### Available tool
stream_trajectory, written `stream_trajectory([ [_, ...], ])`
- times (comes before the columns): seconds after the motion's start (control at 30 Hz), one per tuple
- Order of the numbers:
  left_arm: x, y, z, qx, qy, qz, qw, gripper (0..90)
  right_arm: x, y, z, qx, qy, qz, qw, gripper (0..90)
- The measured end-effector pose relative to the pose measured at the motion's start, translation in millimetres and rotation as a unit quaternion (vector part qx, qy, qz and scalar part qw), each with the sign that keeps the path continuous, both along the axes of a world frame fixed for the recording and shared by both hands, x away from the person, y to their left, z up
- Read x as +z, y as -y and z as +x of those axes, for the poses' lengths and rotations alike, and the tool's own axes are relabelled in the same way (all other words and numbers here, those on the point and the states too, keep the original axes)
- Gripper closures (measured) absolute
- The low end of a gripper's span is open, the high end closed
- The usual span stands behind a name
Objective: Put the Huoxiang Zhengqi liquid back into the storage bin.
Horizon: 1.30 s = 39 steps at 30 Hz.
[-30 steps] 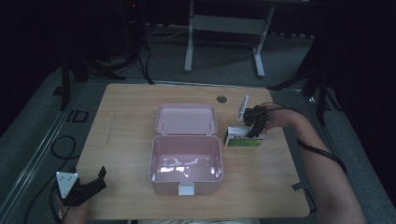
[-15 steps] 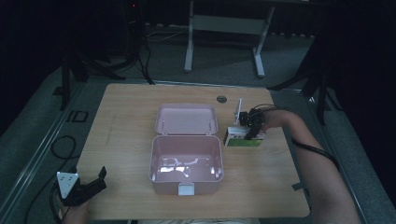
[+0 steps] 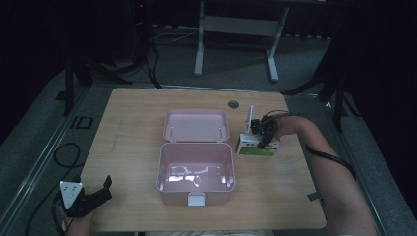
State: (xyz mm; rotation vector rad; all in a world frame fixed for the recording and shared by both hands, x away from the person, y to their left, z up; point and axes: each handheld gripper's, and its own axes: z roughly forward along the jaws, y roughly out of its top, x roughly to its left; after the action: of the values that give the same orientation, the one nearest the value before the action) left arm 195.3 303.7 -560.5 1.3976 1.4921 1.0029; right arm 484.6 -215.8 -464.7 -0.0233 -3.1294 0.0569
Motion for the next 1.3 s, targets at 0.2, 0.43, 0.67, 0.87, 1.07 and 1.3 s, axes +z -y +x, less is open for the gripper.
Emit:
stream_trajectory([
  [0.2,0.0,0.1,0.1,0.000,-0.001,0.001,1.0000,0.2,2.7,2.5,-6.2,-0.015,-0.014,0.006,0.9998,61.9],
  [0.43,0.1,0.5,0.3,-0.001,-0.002,0.002,1.0000,0.2,7.6,9.5,-21.6,-0.035,-0.011,0.011,0.9993,61.9],
  [0.67,0.1,0.6,0.5,0.000,-0.003,0.002,1.0000,0.2,11.0,17.3,-40.2,-0.036,-0.010,0.010,0.9993,62.0],
  [0.87,0.0,0.1,0.3,0.000,-0.003,0.000,1.0000,0.2,17.9,21.4,-60.6,-0.031,-0.003,0.015,0.9994,61.9],
  [1.07,0.1,0.4,0.3,-0.002,-0.003,0.001,1.0000,0.3,22.6,22.8,-86.3,-0.024,0.001,0.024,0.9994,61.9],
  [1.3,0.1,0.8,0.9,-0.003,-0.004,0.002,1.0000,0.2,28.5,22.6,-106.9,-0.021,-0.007,0.020,0.9996,61.9],
])
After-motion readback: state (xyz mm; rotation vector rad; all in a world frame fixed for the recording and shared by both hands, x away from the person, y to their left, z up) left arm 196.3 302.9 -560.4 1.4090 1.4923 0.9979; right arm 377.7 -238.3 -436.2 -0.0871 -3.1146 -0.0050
